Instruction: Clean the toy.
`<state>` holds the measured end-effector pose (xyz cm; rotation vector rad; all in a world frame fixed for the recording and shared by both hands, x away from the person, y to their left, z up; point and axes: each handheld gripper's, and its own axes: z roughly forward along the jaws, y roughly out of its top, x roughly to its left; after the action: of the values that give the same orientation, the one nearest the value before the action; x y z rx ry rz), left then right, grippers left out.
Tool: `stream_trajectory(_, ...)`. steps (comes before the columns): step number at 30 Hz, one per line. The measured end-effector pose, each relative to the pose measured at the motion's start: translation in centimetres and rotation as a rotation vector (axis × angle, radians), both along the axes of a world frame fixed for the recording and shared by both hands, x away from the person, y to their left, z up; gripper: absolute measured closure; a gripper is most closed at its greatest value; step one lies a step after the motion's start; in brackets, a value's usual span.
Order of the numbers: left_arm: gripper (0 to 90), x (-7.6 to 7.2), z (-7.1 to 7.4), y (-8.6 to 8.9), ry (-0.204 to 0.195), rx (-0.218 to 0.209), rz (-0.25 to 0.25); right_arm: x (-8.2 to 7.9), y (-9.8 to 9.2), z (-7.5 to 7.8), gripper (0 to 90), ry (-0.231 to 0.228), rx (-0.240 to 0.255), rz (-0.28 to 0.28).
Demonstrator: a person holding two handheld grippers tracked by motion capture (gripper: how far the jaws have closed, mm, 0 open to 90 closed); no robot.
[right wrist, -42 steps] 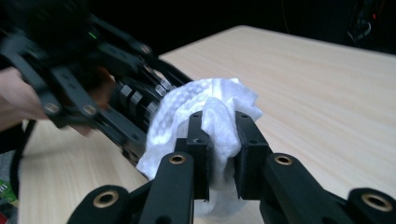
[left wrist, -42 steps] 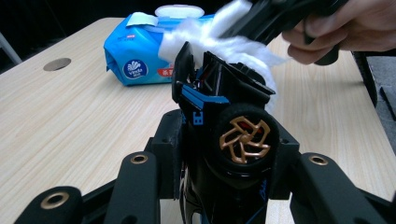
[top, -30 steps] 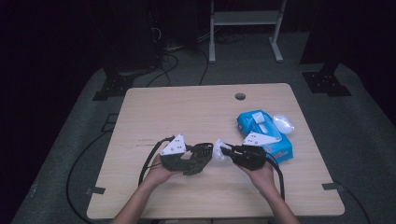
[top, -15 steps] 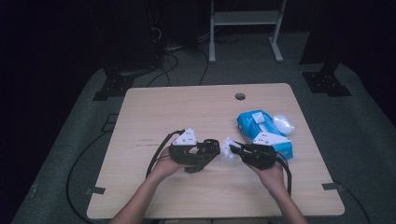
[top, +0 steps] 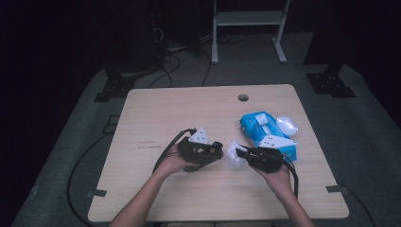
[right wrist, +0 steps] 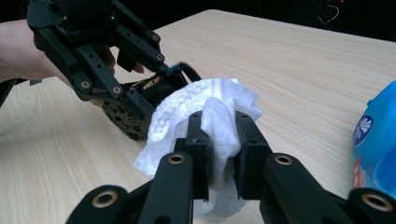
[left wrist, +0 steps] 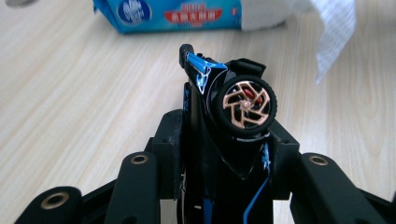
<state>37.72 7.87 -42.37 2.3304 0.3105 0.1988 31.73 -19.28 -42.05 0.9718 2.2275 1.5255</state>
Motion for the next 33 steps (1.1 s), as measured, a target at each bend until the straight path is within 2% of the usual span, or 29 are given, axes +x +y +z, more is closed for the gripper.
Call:
stream_trajectory(4,57.5,0.1,-0.6,-0.1,0.007,0.064,0.002,0.1,0.1,-0.3,77.8,0.011,-0.003,0.003)
stream_trajectory(15,57.7,0.2,-1.0,-0.5,0.003,0.176,0.002,0.1,0.4,-0.4,77.8,0.011,-0.008,0.013)
stream_trajectory(20,56.6,0.2,-0.9,-0.3,0.004,0.161,-0.003,0.1,0.7,-0.6,77.8,0.018,-0.011,0.018)
stream_trajectory(26,45.7,0.0,-0.8,0.4,0.008,0.147,0.008,0.2,1.2,-0.9,77.7,0.026,-0.022,0.032)
stream_trajectory(28,44.9,-0.2,-0.7,0.9,0.002,0.124,-0.004,0.3,1.5,-1.0,77.7,0.029,-0.027,0.039)
stream_trajectory(29,44.8,-0.3,-0.7,1.2,0.003,0.096,-0.011,0.3,1.7,-1.0,77.7,0.033,-0.030,0.041)
stream_trajectory(33,41.9,-1.1,-0.6,2.2,-0.017,0.051,-0.005,0.6,2.8,-1.0,77.8,0.034,-0.035,0.063)
